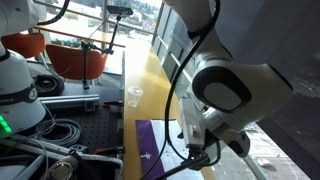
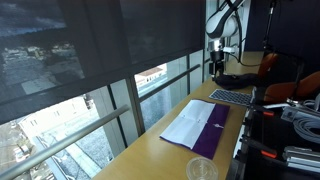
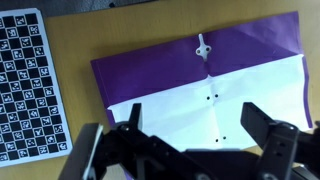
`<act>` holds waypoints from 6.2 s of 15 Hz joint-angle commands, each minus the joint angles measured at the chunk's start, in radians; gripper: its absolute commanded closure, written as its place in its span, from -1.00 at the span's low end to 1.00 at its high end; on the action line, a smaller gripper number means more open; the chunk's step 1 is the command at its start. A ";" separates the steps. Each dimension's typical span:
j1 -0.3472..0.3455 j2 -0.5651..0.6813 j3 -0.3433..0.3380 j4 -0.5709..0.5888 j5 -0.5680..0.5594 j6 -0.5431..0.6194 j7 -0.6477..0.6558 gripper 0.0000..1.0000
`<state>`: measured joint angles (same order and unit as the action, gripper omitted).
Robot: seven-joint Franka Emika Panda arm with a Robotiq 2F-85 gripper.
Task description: Close the purple file holder
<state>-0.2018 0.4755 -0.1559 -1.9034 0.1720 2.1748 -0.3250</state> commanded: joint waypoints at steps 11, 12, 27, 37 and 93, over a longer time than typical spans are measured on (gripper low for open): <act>-0.272 0.519 0.158 0.637 0.075 -0.185 -0.141 -1.00; -0.281 0.552 0.161 0.684 0.072 -0.209 -0.150 -1.00; -0.293 0.881 0.168 1.048 0.018 -0.337 -0.253 -1.00; -0.298 0.957 0.157 1.164 0.042 -0.417 -0.282 -1.00; 0.107 0.442 -0.029 0.563 -0.422 0.122 -0.211 1.00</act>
<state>-0.1634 1.0265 -0.1621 -1.1430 -0.1976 2.1948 -0.5867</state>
